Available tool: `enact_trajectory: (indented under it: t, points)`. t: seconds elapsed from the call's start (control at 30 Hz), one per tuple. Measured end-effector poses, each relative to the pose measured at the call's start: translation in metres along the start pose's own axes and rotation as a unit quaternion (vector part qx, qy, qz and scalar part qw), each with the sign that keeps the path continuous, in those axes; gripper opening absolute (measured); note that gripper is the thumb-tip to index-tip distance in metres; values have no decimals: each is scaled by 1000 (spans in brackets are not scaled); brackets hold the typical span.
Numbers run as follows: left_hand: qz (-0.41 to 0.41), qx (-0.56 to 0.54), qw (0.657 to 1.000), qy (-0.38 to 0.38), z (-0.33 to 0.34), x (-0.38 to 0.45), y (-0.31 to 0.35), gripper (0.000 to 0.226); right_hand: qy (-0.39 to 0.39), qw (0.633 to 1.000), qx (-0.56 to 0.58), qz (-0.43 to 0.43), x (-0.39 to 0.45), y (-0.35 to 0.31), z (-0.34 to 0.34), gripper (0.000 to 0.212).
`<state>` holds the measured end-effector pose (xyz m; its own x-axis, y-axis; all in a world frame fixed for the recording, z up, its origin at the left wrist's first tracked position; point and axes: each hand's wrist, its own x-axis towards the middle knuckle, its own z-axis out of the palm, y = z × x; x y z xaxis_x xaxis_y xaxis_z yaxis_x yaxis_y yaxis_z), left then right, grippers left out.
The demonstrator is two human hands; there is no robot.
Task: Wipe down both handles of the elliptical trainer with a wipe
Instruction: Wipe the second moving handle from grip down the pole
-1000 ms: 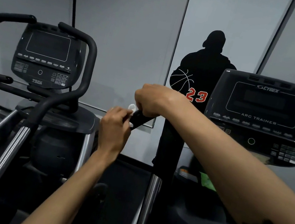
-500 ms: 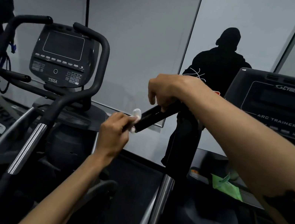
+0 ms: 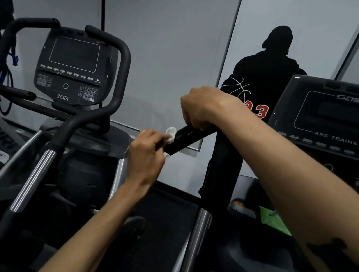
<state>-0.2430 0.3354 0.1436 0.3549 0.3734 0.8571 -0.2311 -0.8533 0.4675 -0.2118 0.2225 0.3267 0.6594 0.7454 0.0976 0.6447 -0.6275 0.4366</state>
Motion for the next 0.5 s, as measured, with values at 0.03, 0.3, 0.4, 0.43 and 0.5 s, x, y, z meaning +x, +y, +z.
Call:
enact_trajectory:
  t: [0.03, 0.3, 0.4, 0.43, 0.5]
  points:
    - [14, 7, 1000, -4, 2, -5, 6, 18, 7, 1000, -18, 0, -1, -2, 0, 18]
    - [-27, 21, 998, 44, 5, -8, -1, 23, 36, 997, -61, -3, -16, -14, 10, 30]
    - [87, 85, 993, 7, 5, -30, 6, 44, 12, 999, -42, 4, -18, -15, 8, 33]
    - [111, 87, 990, -4, 1, -34, 1, 49, 5, 1000, -26, 4, -19, -14, 7, 30]
    - [83, 58, 995, -1, -6, -30, -10, 44, 10, 999, 32, 5, -23, -6, 1, 12]
